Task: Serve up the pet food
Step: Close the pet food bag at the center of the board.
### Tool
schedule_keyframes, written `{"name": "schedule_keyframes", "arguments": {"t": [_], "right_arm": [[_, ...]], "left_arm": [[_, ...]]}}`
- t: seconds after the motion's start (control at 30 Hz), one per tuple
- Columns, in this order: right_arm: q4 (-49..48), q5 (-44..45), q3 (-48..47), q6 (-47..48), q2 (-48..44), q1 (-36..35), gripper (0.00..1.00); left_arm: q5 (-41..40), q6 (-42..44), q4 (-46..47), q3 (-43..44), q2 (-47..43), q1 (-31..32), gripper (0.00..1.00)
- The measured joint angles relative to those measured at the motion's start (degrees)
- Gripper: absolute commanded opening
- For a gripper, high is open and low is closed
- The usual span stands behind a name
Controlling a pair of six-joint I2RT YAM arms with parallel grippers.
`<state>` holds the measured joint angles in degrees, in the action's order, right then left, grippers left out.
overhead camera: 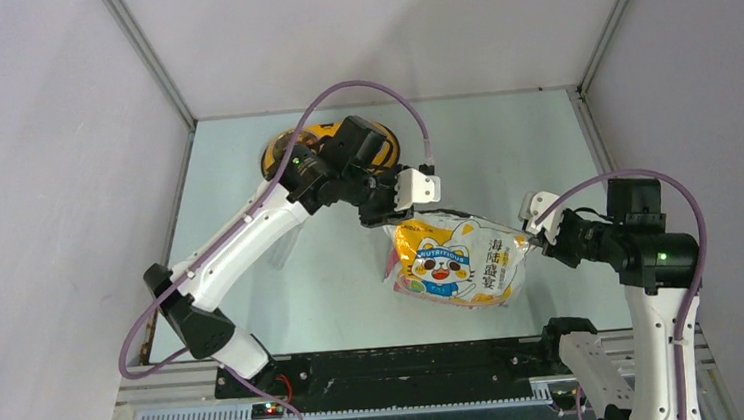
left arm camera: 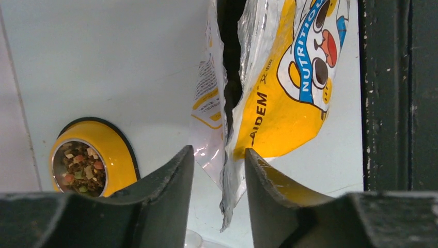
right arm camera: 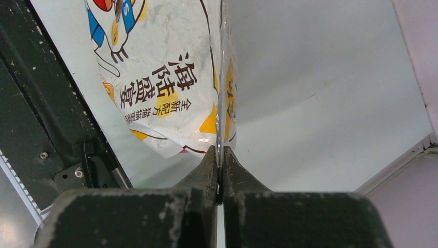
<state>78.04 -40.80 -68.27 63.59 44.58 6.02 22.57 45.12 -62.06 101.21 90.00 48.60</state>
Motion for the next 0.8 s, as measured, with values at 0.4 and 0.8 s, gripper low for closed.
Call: {"name": "schedule_keyframes", "arguments": {"t": [0.4, 0.8], "right_arm": [[-0.3, 0.3, 0.1, -0.2, -0.2, -0.1, 0.00], [-0.9, 0.8, 0.1, -1.7, -0.1, -0.3, 0.00]], "left_arm": [[-1.4, -1.6, -1.8, 0.1, 1.1, 1.1, 0.00], [-4.5, -5.2, 0.5, 0.8, 1.0, 1.4, 0.52]]}}
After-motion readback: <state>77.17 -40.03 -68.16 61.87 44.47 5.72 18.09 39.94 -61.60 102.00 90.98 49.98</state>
